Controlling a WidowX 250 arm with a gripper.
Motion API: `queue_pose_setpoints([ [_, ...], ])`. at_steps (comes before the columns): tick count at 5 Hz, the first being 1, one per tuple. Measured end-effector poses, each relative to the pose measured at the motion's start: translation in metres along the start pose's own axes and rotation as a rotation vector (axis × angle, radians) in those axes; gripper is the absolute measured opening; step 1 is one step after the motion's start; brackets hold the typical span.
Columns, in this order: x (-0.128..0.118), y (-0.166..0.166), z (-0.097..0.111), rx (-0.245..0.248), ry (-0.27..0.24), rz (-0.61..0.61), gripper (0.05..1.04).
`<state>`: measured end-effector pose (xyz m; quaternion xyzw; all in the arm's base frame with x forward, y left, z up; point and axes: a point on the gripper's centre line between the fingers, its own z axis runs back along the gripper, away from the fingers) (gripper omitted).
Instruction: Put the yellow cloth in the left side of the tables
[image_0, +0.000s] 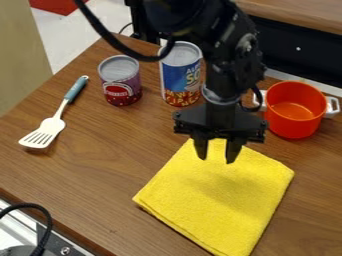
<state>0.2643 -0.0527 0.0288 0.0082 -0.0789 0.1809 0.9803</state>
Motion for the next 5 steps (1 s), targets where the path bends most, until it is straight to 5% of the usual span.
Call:
queue_pose_setpoints([
  [1,-0.003,-0.001,-0.002,-0.022,0.013,-0.002,0.159],
  [2,-0.006,-0.003,-0.007,0.009,0.009,-0.008,0.054],
  [4,-0.022,-0.012,-0.034,0.036,0.078,-0.017,0.052],
  [5,-0.026,-0.011,-0.040,0.002,0.053,-0.033,0.052],
])
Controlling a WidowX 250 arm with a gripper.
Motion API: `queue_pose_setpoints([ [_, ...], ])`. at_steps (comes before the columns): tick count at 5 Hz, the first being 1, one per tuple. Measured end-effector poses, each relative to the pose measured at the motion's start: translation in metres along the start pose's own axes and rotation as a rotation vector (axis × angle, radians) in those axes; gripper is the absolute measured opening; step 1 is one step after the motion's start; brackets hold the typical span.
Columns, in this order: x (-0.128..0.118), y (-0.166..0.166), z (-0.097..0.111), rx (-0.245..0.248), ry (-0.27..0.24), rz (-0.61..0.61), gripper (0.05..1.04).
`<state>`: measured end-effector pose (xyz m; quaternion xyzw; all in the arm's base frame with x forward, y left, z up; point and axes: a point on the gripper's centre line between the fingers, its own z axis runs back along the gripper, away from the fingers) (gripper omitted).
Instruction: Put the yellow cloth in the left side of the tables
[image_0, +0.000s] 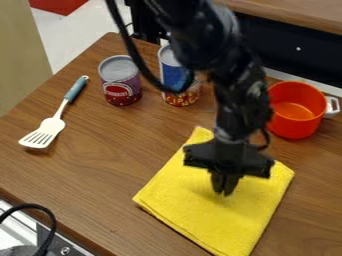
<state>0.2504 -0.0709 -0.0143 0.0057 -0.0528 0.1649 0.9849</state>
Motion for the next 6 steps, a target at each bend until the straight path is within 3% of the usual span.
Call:
queue_pose_setpoints([
  [3,0.011,0.012,-0.013,0.013,-0.013,0.029,0.051],
  [4,0.015,0.018,-0.015,0.011,-0.058,0.021,0.051],
  [6,0.022,0.075,-0.012,0.057,-0.035,0.091,0.051],
])
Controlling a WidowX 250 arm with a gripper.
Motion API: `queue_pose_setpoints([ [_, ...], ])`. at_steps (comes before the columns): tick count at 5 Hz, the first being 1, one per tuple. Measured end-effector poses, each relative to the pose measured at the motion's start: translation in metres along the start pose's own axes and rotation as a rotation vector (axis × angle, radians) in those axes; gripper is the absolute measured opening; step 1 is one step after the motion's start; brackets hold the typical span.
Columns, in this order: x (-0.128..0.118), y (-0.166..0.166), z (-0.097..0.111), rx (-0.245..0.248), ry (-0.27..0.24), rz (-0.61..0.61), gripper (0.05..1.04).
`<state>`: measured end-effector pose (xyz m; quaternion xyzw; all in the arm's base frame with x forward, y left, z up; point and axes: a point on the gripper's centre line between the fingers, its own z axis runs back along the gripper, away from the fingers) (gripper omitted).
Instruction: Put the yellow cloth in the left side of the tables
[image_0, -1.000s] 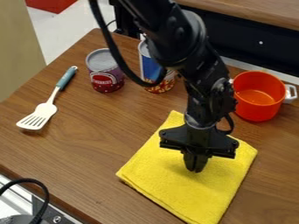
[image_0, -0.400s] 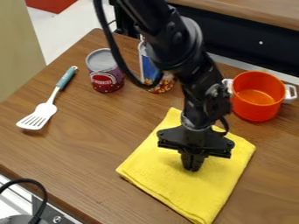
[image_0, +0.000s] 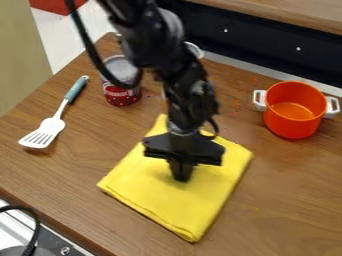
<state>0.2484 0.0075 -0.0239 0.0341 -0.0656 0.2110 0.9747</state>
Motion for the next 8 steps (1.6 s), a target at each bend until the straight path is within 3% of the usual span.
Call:
queue_pose_setpoints([
  [1,0.006,0.021,-0.002,0.009,0.010,0.008,0.051],
  [3,0.012,0.049,-0.005,0.020,-0.029,0.003,0.051],
  [4,0.008,0.059,-0.003,0.006,0.006,0.013,0.051],
  [6,0.005,0.064,0.009,0.004,0.032,0.041,0.051],
  [8,0.014,0.053,0.041,-0.021,0.025,0.092,0.051],
])
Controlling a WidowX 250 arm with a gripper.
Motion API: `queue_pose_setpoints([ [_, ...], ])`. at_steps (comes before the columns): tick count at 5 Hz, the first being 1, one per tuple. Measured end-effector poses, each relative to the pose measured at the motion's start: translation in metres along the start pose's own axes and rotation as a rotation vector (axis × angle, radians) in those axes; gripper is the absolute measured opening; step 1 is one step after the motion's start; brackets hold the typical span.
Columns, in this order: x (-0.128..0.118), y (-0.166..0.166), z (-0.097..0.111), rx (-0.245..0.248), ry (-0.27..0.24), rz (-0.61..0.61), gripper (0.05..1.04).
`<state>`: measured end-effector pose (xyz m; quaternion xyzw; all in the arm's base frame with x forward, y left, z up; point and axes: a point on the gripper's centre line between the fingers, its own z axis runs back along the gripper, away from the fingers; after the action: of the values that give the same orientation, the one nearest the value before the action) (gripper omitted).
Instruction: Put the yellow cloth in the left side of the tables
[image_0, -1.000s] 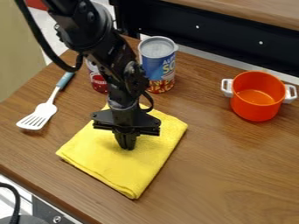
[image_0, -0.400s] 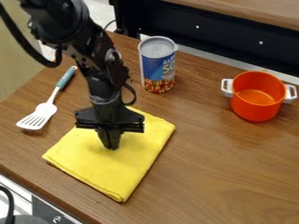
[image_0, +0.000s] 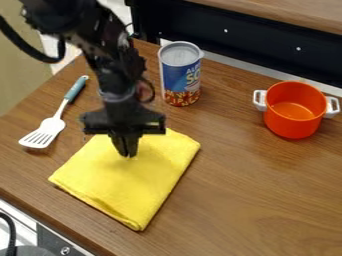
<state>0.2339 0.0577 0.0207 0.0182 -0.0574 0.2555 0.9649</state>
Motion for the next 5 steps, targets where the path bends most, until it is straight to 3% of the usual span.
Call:
queue_pose_setpoints([
  [1,0.001,-0.006,0.022,-0.013,0.022,0.024,0.051],
  [2,0.001,-0.011,0.028,0.002,0.046,0.023,0.051],
  [4,0.006,-0.042,0.029,-0.030,-0.004,0.072,0.051],
  [5,0.011,-0.068,0.036,-0.078,-0.016,0.093,0.051],
])
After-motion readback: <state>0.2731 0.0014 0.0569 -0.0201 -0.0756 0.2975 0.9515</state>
